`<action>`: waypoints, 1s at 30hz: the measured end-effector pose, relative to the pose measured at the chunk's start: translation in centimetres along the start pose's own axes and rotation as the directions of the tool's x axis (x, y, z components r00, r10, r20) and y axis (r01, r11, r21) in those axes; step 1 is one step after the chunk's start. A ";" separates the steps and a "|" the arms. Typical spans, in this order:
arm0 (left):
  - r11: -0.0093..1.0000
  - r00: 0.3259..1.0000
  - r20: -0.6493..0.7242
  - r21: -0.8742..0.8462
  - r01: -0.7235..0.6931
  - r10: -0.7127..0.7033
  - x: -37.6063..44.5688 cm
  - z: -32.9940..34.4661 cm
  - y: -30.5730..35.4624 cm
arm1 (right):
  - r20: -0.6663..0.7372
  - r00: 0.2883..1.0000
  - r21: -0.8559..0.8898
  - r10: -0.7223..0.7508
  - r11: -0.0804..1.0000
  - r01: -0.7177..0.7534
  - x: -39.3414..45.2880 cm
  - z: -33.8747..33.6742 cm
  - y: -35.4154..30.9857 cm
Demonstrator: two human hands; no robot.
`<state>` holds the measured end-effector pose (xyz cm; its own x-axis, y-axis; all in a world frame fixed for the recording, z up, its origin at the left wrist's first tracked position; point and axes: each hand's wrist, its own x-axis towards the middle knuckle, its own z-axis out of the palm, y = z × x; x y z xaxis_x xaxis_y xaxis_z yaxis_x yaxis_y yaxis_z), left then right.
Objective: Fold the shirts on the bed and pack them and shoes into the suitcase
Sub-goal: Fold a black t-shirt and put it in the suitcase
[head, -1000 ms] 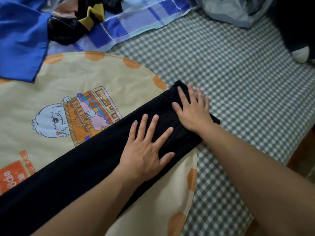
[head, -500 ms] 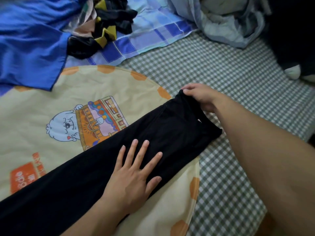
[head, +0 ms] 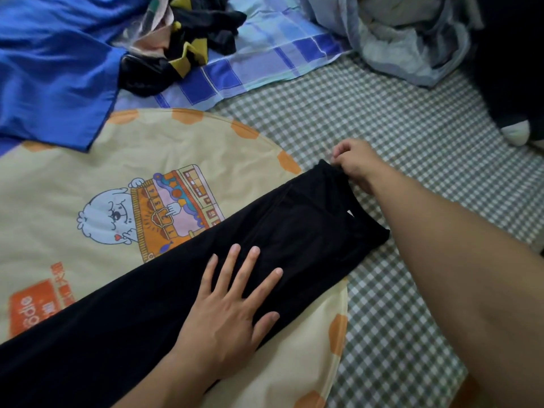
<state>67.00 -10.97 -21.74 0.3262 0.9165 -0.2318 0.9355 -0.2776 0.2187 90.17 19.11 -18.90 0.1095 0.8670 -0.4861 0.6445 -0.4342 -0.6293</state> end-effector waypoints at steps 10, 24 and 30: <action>1.000 1.000 0.011 -0.002 -0.005 0.005 0.1 0.1 -0.1 | -0.031 0.961 -0.603 -0.276 0.771 0.202 -2.8 4.5 0.9; 0.999 1.000 0.011 -0.049 -0.018 0.019 0.1 -0.1 -0.2 | -0.237 0.933 -0.483 -0.270 0.866 0.128 -1.6 3.6 1.8; 0.994 0.992 0.126 -0.105 0.000 0.013 0.5 -0.5 -0.4 | -0.108 0.991 -0.622 -0.074 0.783 -0.009 -4.7 2.2 3.8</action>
<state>66.73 -10.28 -21.50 0.3529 0.8690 -0.3469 0.9160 -0.2454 0.3172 90.43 12.83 -20.35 0.1427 0.9179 -0.3703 0.9742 -0.1962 -0.1111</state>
